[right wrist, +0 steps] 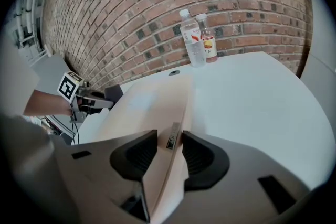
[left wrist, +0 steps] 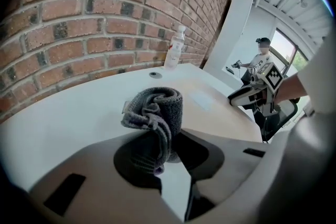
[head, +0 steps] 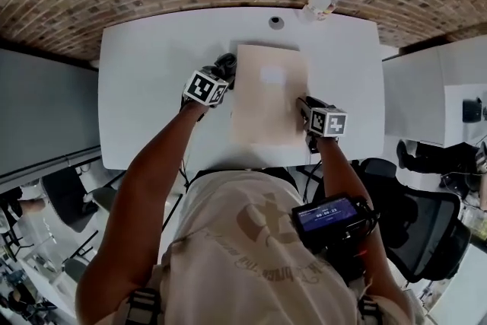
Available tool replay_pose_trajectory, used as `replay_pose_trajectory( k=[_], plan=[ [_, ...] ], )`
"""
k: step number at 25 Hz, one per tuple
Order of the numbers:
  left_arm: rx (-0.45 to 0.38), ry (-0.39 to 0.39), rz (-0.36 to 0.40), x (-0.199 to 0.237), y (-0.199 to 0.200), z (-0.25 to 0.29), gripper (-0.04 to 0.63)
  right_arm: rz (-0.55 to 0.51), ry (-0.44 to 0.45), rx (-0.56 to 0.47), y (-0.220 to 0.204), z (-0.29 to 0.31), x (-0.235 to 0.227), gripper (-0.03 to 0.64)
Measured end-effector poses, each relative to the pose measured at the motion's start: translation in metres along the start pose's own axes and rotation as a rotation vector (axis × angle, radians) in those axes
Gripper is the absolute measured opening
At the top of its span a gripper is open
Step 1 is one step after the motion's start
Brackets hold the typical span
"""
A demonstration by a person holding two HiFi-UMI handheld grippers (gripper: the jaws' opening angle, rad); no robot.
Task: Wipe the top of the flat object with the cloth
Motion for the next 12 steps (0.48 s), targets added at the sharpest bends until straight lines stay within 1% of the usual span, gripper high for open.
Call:
replay_pose_trajectory(
  k=[5, 9, 12],
  plan=[
    [0.041, -0.003, 0.0, -0.019, -0.033, -0.02, 0.095, -0.01, 0.029, -0.003, 0.0, 0.006, 0.006, 0.161],
    [0.058, -0.008, -0.01, -0.048, -0.051, -0.025, 0.095, -0.011, 0.046, -0.009, 0.0, 0.001, -0.003, 0.163],
    [0.065, -0.007, -0.009, -0.061, -0.063, -0.029, 0.095, -0.004, 0.055, -0.014, -0.001, 0.0, -0.005, 0.163]
  ],
)
Point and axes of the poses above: the fingertips, and each gripper's own axes: z forward along the fingers, x to its left, y out of its top, the point moved 4 cm from there along -z, backward along the fingers, and after that the axes turned 2 degrees about -z, right-handed, at the moved point
